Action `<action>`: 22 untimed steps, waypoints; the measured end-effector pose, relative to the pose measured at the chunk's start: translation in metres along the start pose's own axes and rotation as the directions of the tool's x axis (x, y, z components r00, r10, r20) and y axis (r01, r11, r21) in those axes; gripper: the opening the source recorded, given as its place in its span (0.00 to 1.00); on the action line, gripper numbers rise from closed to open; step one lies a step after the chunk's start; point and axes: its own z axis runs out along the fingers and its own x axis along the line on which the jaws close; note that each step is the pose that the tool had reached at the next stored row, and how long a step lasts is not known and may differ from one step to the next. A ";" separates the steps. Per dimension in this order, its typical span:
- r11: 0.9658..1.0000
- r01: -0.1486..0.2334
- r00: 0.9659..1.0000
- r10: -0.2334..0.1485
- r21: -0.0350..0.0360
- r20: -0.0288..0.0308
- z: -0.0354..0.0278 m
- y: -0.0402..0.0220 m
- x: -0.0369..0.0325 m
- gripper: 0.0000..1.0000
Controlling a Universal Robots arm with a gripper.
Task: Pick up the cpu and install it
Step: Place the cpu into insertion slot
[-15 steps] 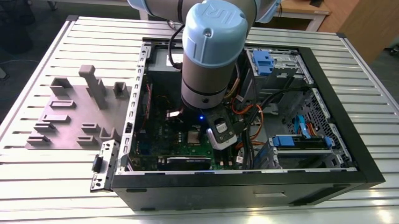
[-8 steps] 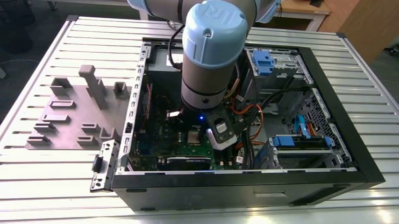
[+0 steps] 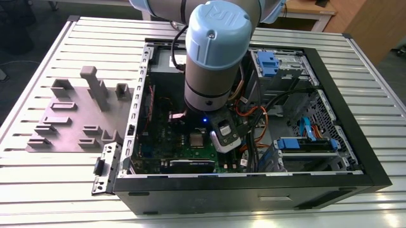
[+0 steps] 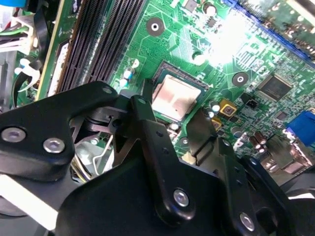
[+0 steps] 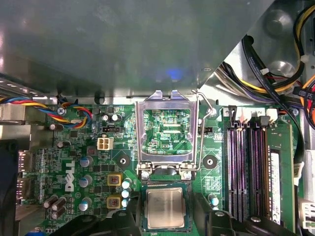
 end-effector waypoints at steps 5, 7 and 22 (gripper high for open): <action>1.000 0.000 1.000 0.000 -0.002 0.000 0.0030 -0.0003 0.0000 0.55; 1.000 0.000 1.000 0.000 -0.002 0.000 0.0046 -0.0004 0.0000 0.53; 1.000 -0.001 1.000 0.001 -0.007 0.000 0.0042 -0.0009 0.0001 0.45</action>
